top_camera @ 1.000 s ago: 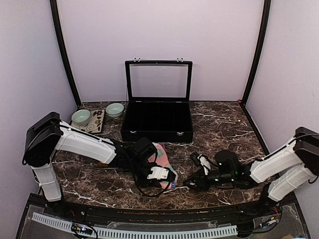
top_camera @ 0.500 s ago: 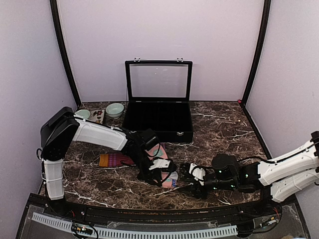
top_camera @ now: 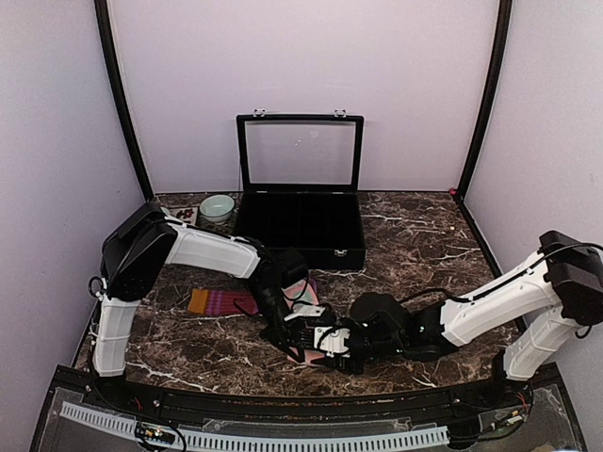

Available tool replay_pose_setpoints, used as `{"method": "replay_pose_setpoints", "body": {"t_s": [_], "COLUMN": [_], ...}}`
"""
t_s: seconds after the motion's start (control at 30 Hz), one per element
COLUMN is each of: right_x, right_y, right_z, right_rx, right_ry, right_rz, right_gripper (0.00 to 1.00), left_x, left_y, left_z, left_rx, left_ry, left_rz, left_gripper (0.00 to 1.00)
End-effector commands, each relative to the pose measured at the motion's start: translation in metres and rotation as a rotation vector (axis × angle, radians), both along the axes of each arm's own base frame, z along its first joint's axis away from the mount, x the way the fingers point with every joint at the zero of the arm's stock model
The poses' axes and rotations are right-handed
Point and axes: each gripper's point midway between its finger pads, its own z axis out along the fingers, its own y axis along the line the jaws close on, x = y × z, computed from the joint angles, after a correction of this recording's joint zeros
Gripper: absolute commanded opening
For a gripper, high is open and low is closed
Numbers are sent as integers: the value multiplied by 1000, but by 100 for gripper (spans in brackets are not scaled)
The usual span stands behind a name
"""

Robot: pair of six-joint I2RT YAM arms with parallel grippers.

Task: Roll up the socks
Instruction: Roll the sock at the center of the board.

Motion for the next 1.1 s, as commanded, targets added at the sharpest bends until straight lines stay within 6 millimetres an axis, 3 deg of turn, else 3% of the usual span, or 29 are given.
{"method": "replay_pose_setpoints", "body": {"t_s": [0.0, 0.47, 0.73, 0.87, 1.07], "right_x": [-5, -9, -6, -10, -16], "right_y": [18, 16, 0, -8, -22], "right_z": [-3, -42, -58, -68, -89], "right_rx": [19, -11, -17, -33, -83], "right_ry": [-38, 70, 121, 166, 296], "right_rz": [82, 25, -68, -102, -171], "right_gripper": [41, 37, 10, 6, 0], "left_x": [-25, -10, -4, 5, 26], "left_y": [58, 48, 48, 43, 48], "left_z": [-51, -53, -57, -56, -47], "left_rx": [308, 294, 309, 305, 328], "left_ry": [56, 17, -10, -26, -70], "left_rz": [-55, -9, 12, 43, 120], "left_gripper": [0, 1, 13, 20, 37]}}
